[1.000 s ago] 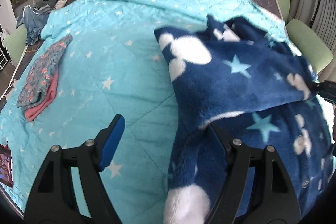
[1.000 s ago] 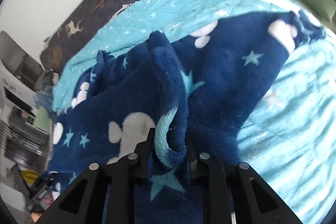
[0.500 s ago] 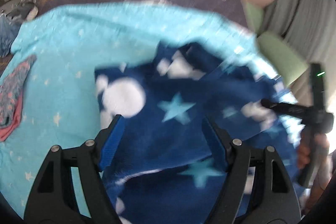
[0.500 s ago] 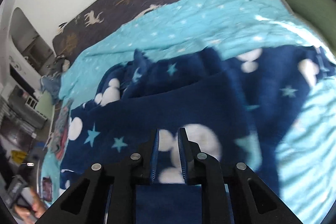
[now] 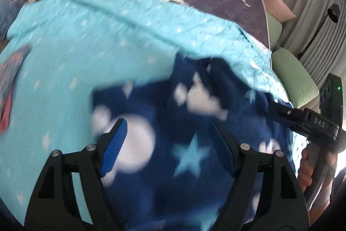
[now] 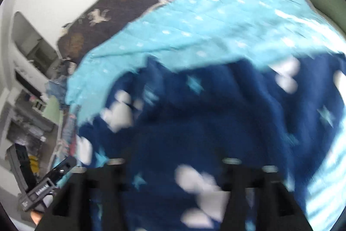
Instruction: Fold small clothes
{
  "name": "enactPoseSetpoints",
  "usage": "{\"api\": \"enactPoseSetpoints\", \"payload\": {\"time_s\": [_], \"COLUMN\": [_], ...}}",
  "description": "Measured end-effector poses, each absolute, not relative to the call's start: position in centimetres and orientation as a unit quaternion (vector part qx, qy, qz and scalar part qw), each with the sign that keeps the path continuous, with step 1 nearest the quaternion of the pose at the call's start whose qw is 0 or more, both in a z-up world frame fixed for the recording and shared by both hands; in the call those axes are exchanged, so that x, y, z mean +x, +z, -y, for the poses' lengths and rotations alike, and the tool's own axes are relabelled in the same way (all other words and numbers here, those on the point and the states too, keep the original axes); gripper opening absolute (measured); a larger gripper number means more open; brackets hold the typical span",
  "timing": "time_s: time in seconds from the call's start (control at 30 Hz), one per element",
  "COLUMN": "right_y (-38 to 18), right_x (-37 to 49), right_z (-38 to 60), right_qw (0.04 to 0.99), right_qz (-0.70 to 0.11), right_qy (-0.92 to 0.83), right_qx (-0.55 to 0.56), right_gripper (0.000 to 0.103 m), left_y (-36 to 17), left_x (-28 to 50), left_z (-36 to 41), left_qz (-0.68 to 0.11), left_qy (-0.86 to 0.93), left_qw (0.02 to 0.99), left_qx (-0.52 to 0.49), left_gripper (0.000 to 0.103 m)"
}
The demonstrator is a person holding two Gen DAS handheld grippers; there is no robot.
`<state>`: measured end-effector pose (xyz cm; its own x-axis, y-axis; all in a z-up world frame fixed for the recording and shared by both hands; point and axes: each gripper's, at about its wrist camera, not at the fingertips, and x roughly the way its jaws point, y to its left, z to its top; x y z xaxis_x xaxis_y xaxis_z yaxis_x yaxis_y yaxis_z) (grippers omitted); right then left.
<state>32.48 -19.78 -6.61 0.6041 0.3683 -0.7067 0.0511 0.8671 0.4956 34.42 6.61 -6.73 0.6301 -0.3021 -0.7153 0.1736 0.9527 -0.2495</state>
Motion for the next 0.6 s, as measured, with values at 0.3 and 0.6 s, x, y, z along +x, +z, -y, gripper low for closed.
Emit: {"api": "enactPoseSetpoints", "payload": {"time_s": [0.3, 0.6], "right_y": [-9.2, -15.1], "right_x": [39.7, 39.3], "right_z": [18.6, 25.7], "right_qw": [0.833, 0.789], "right_qz": [-0.495, -0.502], "right_qy": [0.072, 0.101], "right_qx": [0.237, 0.34], "right_gripper": [0.008, 0.008], "left_y": [-11.9, -13.9], "left_x": [43.0, 42.9], "left_z": [-4.3, -9.1], "left_qz": [-0.504, -0.496], "left_qy": [-0.147, -0.189], "left_qw": [0.844, 0.82], "left_qx": [-0.106, -0.213], "left_gripper": [0.038, 0.012]}}
